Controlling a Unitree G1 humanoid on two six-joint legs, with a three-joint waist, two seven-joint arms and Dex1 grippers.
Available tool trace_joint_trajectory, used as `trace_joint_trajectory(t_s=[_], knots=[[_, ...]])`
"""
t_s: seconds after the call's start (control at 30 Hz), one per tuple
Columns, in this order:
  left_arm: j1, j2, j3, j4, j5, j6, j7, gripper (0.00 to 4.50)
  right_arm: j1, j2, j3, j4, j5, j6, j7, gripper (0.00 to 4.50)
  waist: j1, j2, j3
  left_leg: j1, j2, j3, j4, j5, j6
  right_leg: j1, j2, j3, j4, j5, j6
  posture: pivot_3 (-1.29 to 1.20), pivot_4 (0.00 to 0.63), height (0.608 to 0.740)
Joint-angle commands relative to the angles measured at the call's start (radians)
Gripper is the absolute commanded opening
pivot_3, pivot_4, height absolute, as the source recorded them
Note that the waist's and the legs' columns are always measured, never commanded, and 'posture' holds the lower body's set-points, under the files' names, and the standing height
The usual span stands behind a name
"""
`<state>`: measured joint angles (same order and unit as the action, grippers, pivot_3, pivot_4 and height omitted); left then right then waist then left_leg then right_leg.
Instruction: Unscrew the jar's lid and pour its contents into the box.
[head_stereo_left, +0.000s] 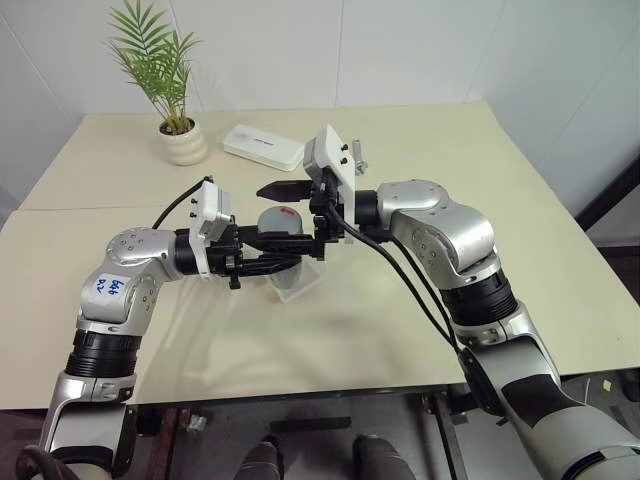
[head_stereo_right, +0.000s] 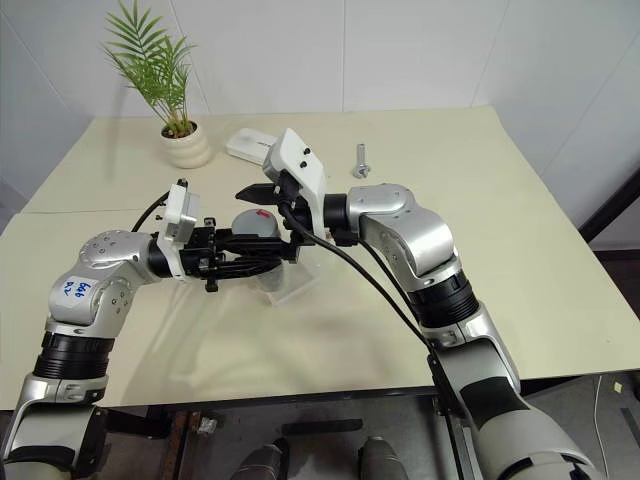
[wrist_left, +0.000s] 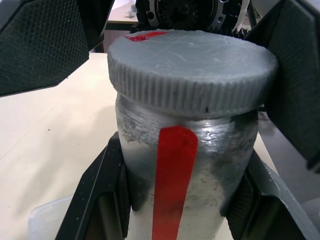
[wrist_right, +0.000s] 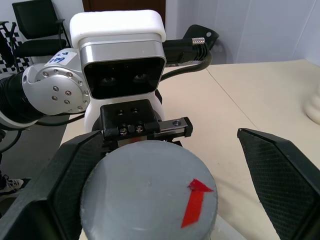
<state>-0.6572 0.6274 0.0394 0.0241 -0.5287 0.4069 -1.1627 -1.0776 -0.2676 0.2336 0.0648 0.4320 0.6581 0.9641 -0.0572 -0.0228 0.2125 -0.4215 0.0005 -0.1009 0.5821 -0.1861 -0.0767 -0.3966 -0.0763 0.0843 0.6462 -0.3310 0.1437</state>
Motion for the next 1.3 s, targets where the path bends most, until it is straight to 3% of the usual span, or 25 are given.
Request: trace_joint_trajectory(t_s=[0.03,0.43,1.3], knots=[[0.007,0.001,0.014,-0.038,-0.023,-0.008,-0.016,1.94,-0.008,-0.035,-0.050,-0.016,0.008,-0.012,0.014,4.48,0.000,0.000,0.000,0.000,0.000,0.000,0.000,0.000,0.000,0.000,0.000,0.000,0.000,0.000,0.000,0.00,0.150,0.740],[0.010,0.001,0.024,-0.036,-0.033,-0.007,-0.019,1.94,0.027,-0.115,-0.087,-0.038,0.066,0.011,0.080,4.48,0.000,0.000,0.000,0.000,0.000,0.000,0.000,0.000,0.000,0.000,0.000,0.000,0.000,0.000,0.000,0.00,0.150,0.740],[0.018,0.015,0.030,-0.041,-0.024,-0.010,-0.019,1.94,0.045,-0.117,-0.083,-0.094,0.133,0.036,0.141,4.48,0.000,0.000,0.000,0.000,0.000,0.000,0.000,0.000,0.000,0.000,0.000,0.000,0.000,0.000,0.000,0.00,0.150,0.740]])
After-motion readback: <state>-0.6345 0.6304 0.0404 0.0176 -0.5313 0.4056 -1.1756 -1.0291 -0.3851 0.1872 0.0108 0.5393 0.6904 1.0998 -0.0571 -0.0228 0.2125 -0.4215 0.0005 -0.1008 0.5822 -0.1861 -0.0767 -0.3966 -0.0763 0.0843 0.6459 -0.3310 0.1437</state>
